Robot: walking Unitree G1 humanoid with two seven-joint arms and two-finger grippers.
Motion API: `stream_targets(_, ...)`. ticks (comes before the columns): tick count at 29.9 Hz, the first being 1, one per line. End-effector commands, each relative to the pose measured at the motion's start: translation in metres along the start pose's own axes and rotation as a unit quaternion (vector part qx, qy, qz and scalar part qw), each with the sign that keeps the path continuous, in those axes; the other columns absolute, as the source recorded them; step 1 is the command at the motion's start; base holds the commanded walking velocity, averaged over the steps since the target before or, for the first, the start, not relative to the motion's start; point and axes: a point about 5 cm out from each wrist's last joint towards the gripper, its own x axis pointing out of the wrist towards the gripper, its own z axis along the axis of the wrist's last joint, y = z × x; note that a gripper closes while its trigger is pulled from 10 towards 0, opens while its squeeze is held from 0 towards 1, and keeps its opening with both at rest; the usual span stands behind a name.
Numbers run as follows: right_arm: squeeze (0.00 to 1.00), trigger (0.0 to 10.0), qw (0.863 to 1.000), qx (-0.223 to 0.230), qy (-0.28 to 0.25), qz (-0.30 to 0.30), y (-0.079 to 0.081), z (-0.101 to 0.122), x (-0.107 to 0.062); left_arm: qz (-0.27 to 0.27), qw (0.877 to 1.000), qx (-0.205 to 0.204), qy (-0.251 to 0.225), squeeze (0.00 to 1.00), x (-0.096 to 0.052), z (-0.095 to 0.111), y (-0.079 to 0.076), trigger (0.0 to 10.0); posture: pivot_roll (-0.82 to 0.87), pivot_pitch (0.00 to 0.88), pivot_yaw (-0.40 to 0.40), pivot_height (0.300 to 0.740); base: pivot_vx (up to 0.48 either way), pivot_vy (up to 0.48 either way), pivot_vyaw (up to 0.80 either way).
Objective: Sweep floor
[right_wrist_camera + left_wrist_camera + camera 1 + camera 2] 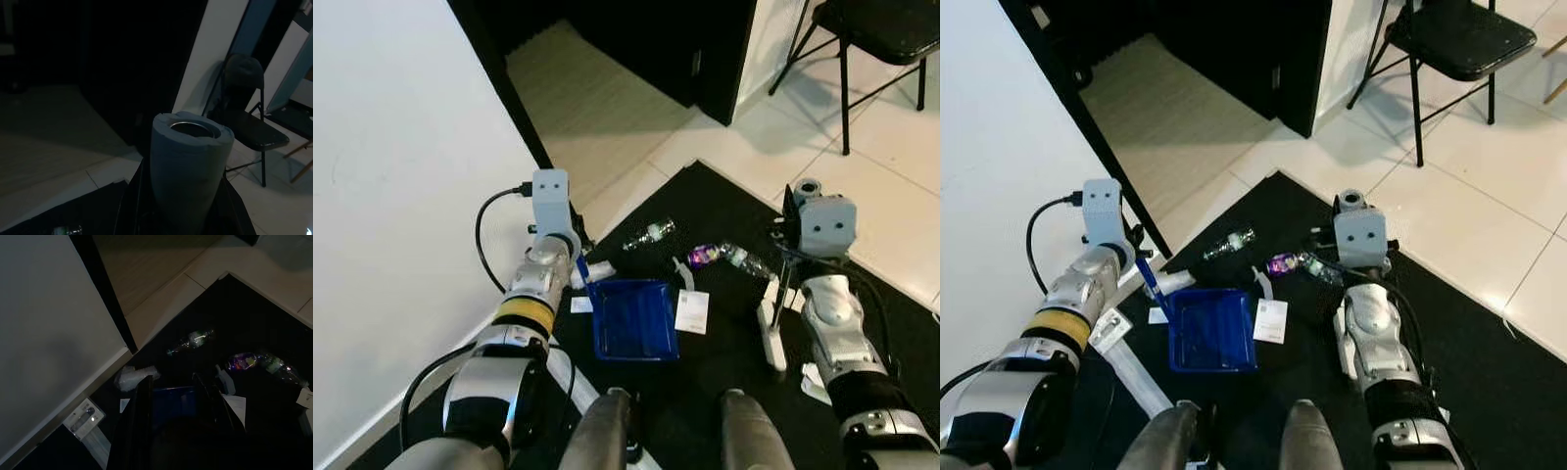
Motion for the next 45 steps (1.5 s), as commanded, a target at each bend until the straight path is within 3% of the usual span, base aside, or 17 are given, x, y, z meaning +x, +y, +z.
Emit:
stream_targets(1,0.0,10.0,1.0,-0.007,-0.006,0.023,0.014,-0.001,0.0,-0.051,0.996,-0.008,0.076,0.0,-0.004,-0.036,-0.01,10.0,-0.05,0.264,0.094,0.74,0.0,0.0,0.0)
stream_targets(6,0.0,10.0,0.998,-0.007,-0.002,0.055,0.031,-0.001,0.006,-0.087,0.993,-0.005,0.078,0.0,-0.008,-0.04,-0.017,10.0,-0.03,0.272,0.087,0.74,0.0,0.0,0.0)
stream_targets(8,0.0,10.0,0.998,-0.007,-0.002,0.055,0.031,-0.001,0.006,-0.087,0.993,-0.005,0.078,0.0,-0.008,-0.04,-0.017,10.0,-0.03,0.272,0.087,0.74,0.0,0.0,0.0)
stream_targets(14,0.0,10.0,0.994,0.013,-0.015,0.108,0.065,0.011,0.014,-0.14,0.988,-0.021,0.069,0.0,-0.025,-0.042,-0.026,10.0,0.05,0.291,0.057,0.74,0.0,0.0,0.0)
stream_targets(16,0.0,10.0,0.994,0.013,-0.015,0.108,0.065,0.011,0.014,-0.14,0.988,-0.021,0.069,0.0,-0.025,-0.042,-0.026,10.0,0.05,0.291,0.057,0.74,0.0,0.0,0.0)
stream_targets(20,0.0,10.0,0.991,0.026,-0.023,0.131,0.081,0.018,0.016,-0.152,0.986,-0.023,0.07,0.0,-0.033,-0.045,-0.028,10.0,0.08,0.297,0.046,0.74,0.0,0.0,0.0)
stream_targets(22,0.0,10.0,0.986,0.056,-0.022,0.154,0.097,0.022,0.015,-0.171,0.982,-0.027,0.071,0.0,-0.041,-0.046,-0.031,10.0,0.08,0.297,0.046,0.74,0.0,0.0,0.0)
stream_targets(29,0.0,10.0,0.978,0.134,-0.015,0.159,0.106,0.029,0.018,-0.216,0.974,-0.027,0.07,0.0,-0.058,-0.043,-0.043,10.0,0.09,0.301,0.042,0.74,0.0,0.0,0.0)
stream_targets(35,0.0,10.0,0.975,0.15,-0.022,0.162,0.106,0.033,0.022,-0.224,0.972,-0.026,0.071,0.0,-0.062,-0.042,-0.051,10.0,0.1,0.294,0.048,0.74,0.0,0.0,0.0)
stream_targets(38,0.0,10.0,0.965,0.173,-0.038,0.192,0.115,0.041,0.021,-0.215,0.974,-0.025,0.066,0.0,-0.061,-0.039,-0.055,10.0,0.08,0.285,0.059,0.74,0.0,0.0,0.0)
stream_targets(41,0.0,10.0,0.945,0.194,-0.076,0.254,0.134,0.057,0.011,-0.191,0.98,-0.027,0.054,0.0,-0.056,-0.034,-0.056,10.0,0.07,0.281,0.06,0.74,0.0,0.0,0.0)
stream_targets(45,0.0,10.0,0.933,0.196,-0.097,0.285,0.141,0.062,0.001,-0.172,0.983,-0.031,0.048,0.0,-0.052,-0.03,-0.055,10.0,0.05,0.268,0.054,0.74,0.0,0.0,0.0)
